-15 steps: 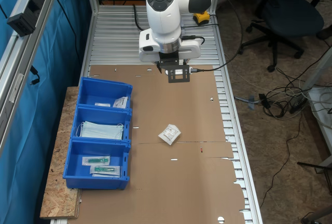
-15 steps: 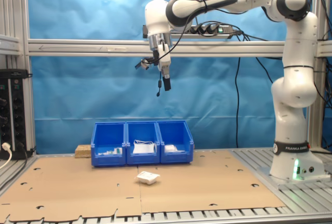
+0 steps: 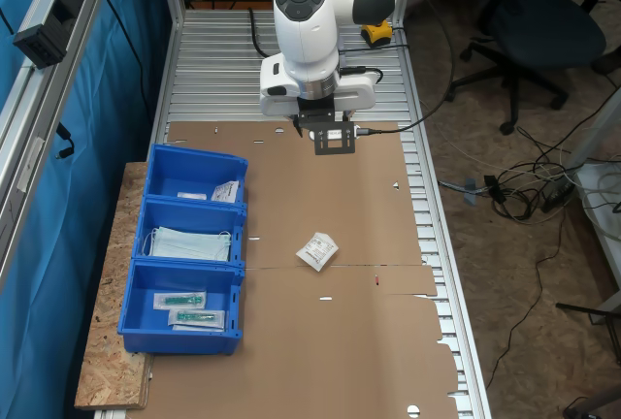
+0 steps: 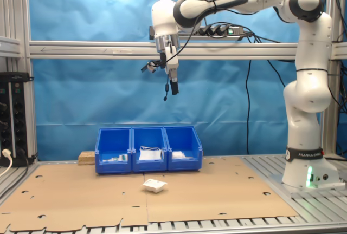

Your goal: Pick and place sorting task of medical equipment.

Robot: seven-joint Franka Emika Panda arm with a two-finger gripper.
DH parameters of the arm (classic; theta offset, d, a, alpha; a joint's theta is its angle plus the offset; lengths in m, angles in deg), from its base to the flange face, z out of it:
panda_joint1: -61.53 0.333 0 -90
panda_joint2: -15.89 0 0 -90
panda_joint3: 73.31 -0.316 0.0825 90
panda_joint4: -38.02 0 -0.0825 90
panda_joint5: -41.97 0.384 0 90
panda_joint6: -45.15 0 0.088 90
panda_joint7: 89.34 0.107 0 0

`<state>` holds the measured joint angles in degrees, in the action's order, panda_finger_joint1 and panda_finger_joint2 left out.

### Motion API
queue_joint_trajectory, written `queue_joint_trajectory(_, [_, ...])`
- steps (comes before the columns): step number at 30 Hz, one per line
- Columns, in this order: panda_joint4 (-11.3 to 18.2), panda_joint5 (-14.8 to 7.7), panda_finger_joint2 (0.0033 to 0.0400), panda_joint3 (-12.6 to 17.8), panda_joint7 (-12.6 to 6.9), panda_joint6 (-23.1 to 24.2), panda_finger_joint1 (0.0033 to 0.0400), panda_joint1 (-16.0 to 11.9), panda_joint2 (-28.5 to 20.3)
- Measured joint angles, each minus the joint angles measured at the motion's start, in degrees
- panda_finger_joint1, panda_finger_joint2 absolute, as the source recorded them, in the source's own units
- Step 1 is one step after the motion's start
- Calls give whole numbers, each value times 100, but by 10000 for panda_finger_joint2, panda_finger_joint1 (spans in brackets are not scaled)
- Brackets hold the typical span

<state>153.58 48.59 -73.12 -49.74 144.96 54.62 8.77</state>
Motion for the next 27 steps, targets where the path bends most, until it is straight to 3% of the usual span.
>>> queue_joint_trajectory(21, [0, 0, 400, 0, 0, 1, 400, 0, 0])
queue_joint_trajectory(27, [20, 0, 400, 0, 0, 221, 400, 0, 14])
